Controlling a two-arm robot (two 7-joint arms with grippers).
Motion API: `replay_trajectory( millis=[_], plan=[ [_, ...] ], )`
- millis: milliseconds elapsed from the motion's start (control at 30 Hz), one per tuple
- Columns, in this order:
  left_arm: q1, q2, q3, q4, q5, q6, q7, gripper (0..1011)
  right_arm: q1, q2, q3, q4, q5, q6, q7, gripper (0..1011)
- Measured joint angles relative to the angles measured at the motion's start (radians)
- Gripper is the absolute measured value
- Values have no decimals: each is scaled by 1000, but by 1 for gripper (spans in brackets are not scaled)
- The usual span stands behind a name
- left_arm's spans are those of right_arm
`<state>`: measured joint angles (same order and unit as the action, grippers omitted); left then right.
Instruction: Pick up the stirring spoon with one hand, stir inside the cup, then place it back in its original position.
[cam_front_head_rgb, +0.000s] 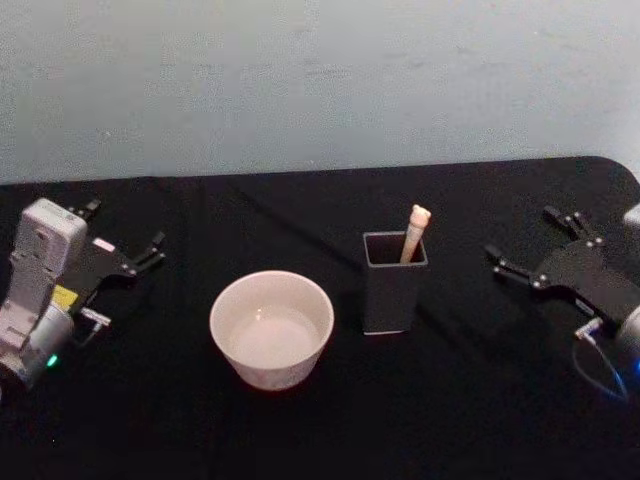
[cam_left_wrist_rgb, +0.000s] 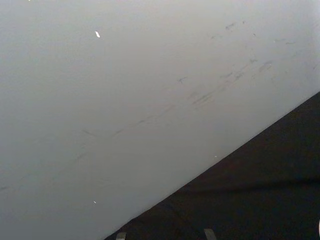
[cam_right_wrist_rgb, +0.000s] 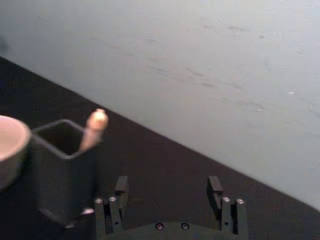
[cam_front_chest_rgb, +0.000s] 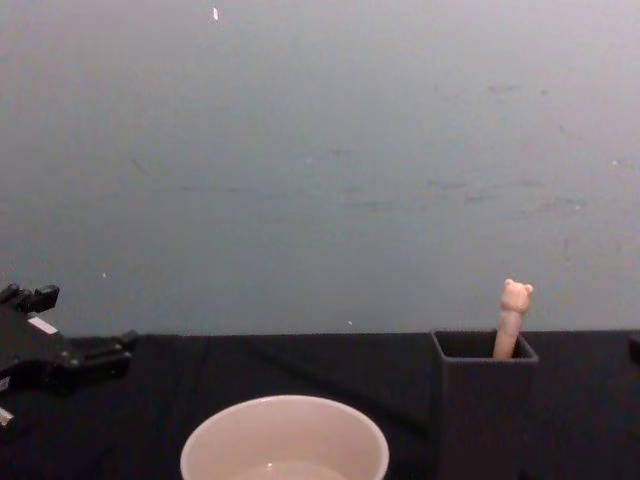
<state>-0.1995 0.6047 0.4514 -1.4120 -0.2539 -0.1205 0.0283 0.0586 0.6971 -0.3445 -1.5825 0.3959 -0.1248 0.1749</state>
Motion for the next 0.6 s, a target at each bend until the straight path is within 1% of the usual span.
replay_trajectory(
  millis=[33, 67, 100, 200, 300, 433, 467, 500, 600],
  plan=[
    [0, 0, 0, 0, 0, 0, 0, 1001, -9, 6, 5, -10, 13, 1, 15, 1002],
    [0, 0, 0, 0, 0, 0, 0, 1001, -24, 16, 13, -30, 38, 3, 44, 1002],
    [0, 0, 0, 0, 0, 0, 0, 1001, -31, 20, 17, -38, 49, 4, 58, 1002],
    [0, 0, 0, 0, 0, 0, 0, 1001, -47, 27, 27, -64, 81, 6, 102, 1002],
    [0, 0, 0, 0, 0, 0, 0, 1001, -50, 26, 30, -75, 99, 13, 130, 1002],
    [0, 0, 0, 0, 0, 0, 0, 1001, -25, -2, 23, -78, 118, 41, 170, 1002],
    [0, 0, 0, 0, 0, 0, 0, 1001, -25, -2, 23, -78, 118, 41, 170, 1002],
    [0, 0, 0, 0, 0, 0, 0, 1002, -13, -15, 19, -72, 119, 49, 178, 1002],
    [0, 0, 0, 0, 0, 0, 0, 1001, 6, -33, 13, -60, 119, 63, 186, 1002]
  ],
)
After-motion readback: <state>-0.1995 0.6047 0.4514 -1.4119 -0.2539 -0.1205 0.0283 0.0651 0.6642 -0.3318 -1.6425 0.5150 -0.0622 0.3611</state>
